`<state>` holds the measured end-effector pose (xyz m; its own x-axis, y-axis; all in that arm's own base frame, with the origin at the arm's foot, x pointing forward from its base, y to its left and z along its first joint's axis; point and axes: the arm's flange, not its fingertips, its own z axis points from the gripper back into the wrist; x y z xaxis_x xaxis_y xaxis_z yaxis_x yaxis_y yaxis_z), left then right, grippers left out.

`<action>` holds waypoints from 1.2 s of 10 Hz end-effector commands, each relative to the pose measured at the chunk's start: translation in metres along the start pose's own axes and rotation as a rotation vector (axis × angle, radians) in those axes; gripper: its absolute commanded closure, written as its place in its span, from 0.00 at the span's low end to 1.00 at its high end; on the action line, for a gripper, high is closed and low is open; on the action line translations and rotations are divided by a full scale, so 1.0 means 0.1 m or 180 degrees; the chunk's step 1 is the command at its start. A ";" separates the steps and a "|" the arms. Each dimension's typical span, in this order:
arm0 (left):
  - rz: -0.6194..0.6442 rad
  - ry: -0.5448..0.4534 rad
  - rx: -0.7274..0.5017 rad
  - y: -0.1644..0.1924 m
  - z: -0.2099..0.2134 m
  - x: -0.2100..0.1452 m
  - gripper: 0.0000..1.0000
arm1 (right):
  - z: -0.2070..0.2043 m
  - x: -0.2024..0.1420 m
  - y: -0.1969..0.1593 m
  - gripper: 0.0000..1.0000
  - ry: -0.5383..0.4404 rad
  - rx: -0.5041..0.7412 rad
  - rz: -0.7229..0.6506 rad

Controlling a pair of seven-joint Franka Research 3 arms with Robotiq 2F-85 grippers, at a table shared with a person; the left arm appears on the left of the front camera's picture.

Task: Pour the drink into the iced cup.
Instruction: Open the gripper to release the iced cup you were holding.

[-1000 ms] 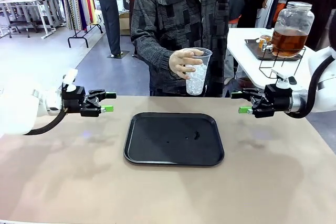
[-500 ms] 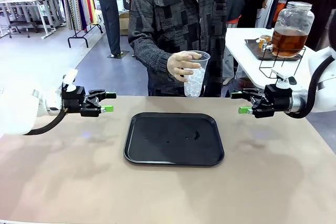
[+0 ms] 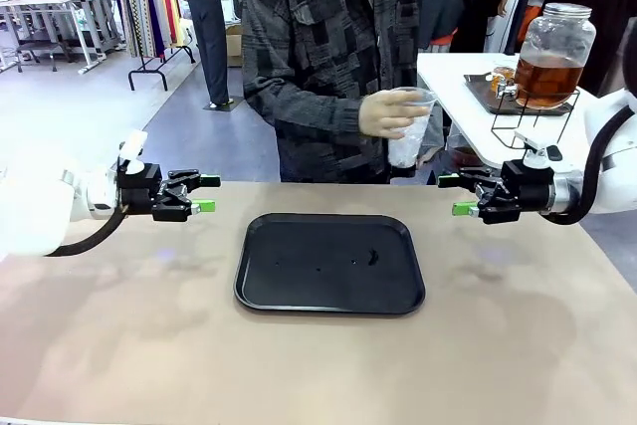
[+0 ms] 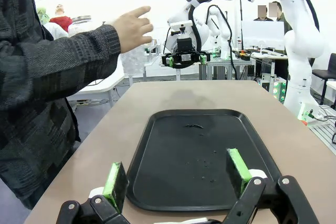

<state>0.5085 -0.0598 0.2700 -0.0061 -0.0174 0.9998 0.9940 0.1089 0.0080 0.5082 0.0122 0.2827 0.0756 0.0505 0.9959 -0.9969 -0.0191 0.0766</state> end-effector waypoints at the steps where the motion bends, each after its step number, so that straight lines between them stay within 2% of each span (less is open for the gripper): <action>1: -0.0004 -0.0013 -0.0003 0.00 0.00 0.01 0.00 | -0.01 0.02 -0.01 0.00 0.0002 0.0007 -0.0005; 12: -0.0004 -0.0013 -0.0003 0.00 0.00 0.01 0.00 | -0.01 0.02 -0.01 0.00 0.0002 0.0007 -0.0005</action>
<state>0.5085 -0.0598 0.2700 -0.0061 -0.0174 0.9998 0.9940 0.1089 0.0080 0.5082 0.0122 0.2827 0.0756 0.0505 0.9959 -0.9969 -0.0191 0.0766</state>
